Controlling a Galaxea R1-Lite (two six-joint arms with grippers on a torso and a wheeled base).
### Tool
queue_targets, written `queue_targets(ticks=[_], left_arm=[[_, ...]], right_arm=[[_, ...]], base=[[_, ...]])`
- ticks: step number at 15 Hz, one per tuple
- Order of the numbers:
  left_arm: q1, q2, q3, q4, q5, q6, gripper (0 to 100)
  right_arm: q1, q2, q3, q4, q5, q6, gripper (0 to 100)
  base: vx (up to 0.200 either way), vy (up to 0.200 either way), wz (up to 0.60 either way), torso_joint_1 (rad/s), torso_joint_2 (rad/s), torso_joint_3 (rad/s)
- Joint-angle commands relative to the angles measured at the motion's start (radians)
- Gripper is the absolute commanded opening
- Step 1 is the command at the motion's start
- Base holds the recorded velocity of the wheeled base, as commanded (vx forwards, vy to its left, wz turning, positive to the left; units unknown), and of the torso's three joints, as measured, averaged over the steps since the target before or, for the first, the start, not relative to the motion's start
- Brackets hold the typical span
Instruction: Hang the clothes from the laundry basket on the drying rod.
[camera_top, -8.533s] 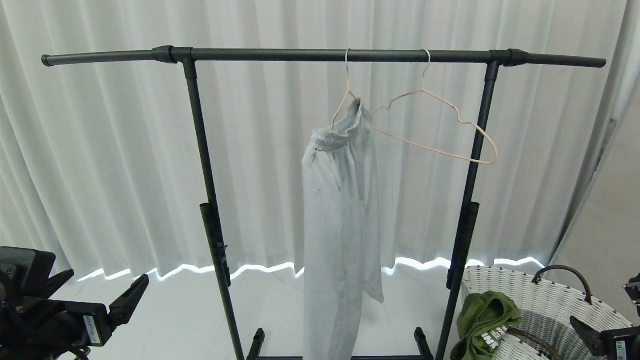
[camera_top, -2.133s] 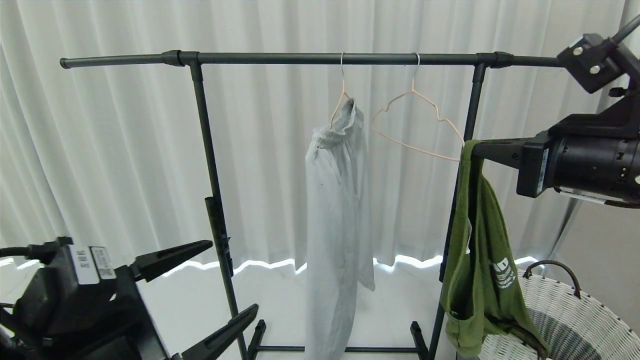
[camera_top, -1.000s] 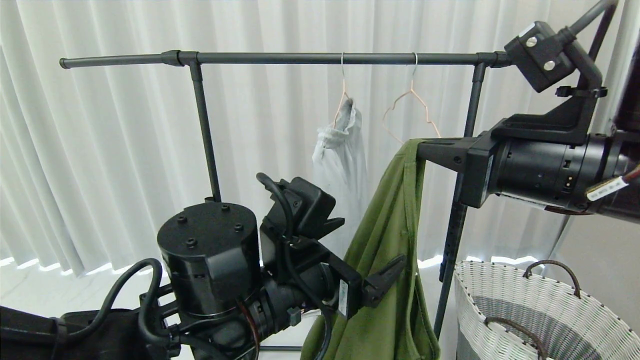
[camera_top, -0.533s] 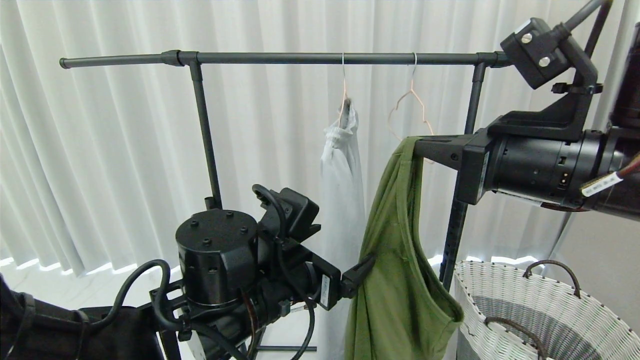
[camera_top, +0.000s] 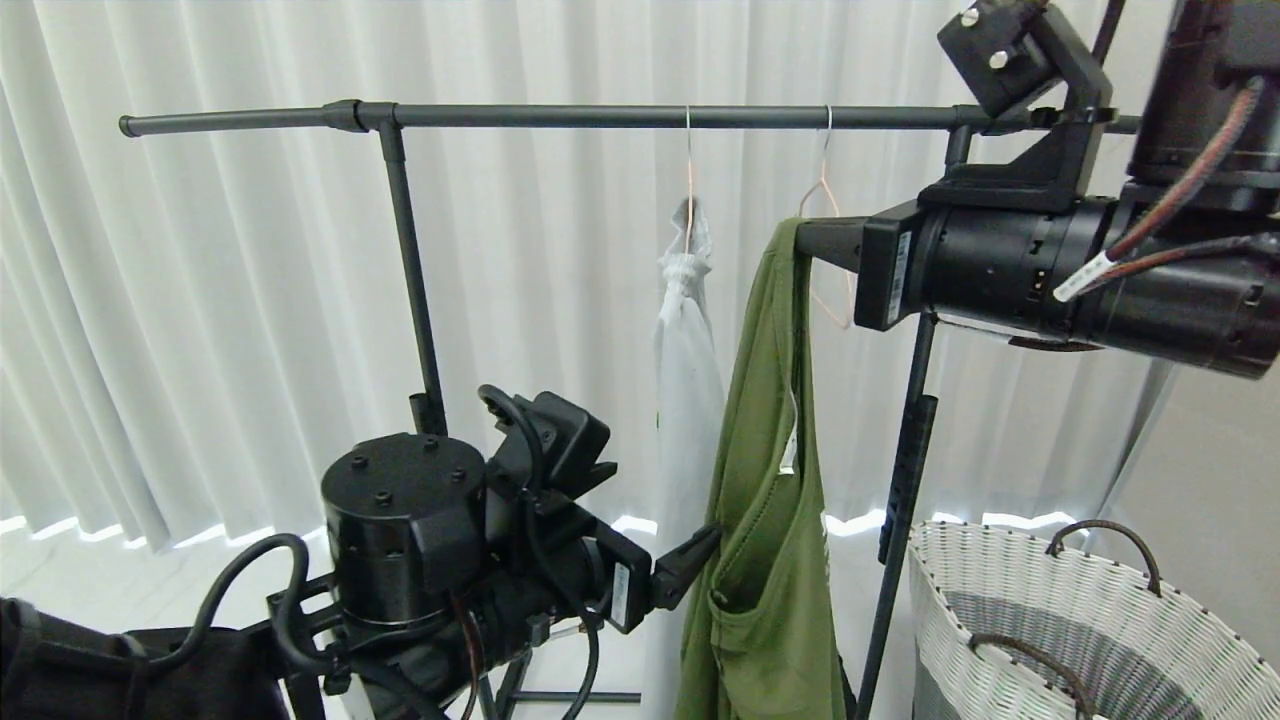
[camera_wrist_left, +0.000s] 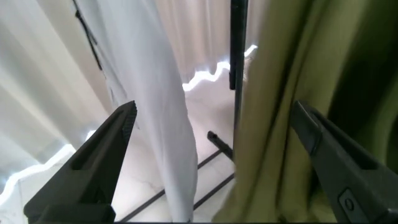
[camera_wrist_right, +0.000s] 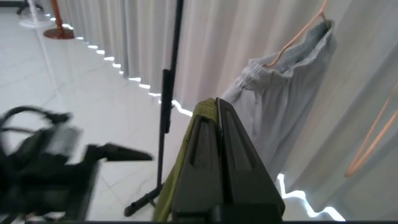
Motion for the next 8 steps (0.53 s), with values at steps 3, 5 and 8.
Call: queue_targets(ticks=[3,5,8], left_arm=[[-0.065,-0.199,0.117,0.000,-0.043,-0.003,100],[-0.127,-0.242,0.117,0.000,-0.051,-0.006,100],[-0.134,-0.191,0.025,0.001,-0.043,-0.010,100]], right_arm=[[-0.017,0.098,-0.073,0.011,-0.039,0.000,0],[-0.012,0.110,-0.082,0.011,-0.039,0.000,0],[0.015,0.104,-0.074,0.011,-0.040,0.000,0]], base=[[0.000,0.000,0.00,0.000,0.00,0.000],[0.000,0.000,0.00,0.000,0.00,0.000],[0.000,0.000,0.00,0.000,0.00,0.000]])
